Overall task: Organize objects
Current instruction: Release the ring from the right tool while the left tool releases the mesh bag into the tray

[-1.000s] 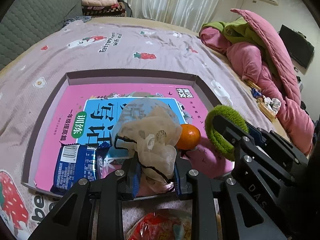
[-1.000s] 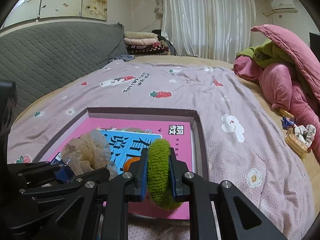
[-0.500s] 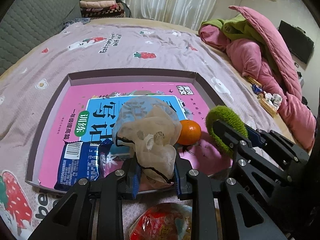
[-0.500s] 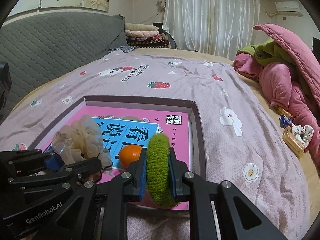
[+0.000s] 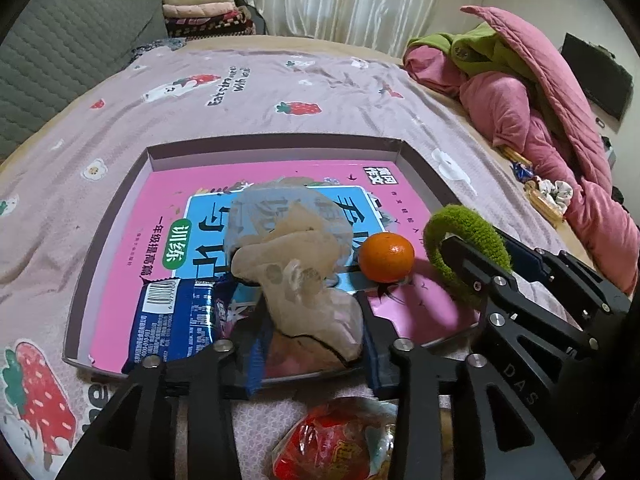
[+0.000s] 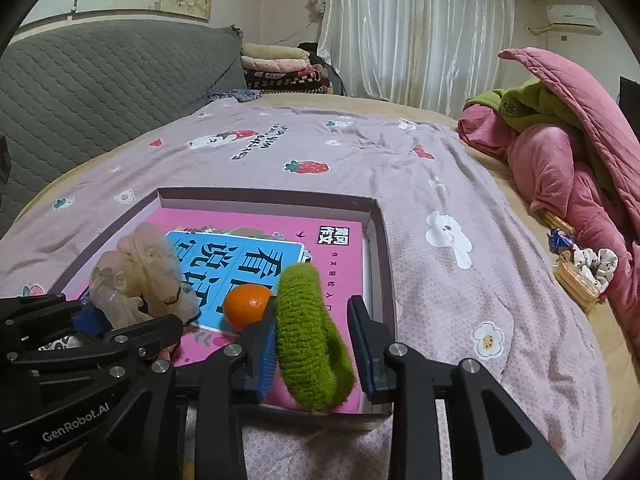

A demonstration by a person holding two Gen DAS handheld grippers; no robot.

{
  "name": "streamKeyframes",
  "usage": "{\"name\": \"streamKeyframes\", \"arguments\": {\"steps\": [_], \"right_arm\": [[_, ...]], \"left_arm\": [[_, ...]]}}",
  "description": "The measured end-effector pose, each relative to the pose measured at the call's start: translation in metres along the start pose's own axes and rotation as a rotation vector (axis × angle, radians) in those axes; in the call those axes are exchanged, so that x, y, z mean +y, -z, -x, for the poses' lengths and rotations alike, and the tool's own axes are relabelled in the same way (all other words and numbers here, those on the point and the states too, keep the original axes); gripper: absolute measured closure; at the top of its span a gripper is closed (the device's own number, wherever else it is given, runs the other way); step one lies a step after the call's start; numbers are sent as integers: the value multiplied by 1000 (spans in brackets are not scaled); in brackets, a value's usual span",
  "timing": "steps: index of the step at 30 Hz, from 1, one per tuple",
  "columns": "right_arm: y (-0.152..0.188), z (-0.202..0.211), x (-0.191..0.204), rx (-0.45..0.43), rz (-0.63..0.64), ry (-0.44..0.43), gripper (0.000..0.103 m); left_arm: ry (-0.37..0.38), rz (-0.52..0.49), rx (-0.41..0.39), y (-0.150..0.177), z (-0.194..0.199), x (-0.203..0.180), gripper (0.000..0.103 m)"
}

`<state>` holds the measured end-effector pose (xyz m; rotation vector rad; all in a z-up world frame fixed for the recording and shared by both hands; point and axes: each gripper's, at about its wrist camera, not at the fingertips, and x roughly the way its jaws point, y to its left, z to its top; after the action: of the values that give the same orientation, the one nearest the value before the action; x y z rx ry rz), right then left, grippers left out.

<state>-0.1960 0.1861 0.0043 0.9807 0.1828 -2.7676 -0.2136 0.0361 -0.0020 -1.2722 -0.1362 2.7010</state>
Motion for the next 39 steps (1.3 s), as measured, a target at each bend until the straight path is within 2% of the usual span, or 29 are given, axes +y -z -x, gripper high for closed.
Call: {"name": "streamKeyframes", "arguments": {"steps": [4,26,32,35,39], "right_arm": [[0,0,0,0,4,4,61],[-3,7,6,-29,27,7,49],[-3,8,7,-34,33,8,46],[-3,10,7,-41,36,12,45],[-3,13,7,-53,38,15,42]], "left_arm": [[-10,-5,-2,0,1,0,58],[-85,-25,-45,-1,14,8,43],[-80,-7,-63,-2,20,14,42],[-76,-6,-74,-2,22,15,35],[-46,10,-93,-3,28,17,34]]}}
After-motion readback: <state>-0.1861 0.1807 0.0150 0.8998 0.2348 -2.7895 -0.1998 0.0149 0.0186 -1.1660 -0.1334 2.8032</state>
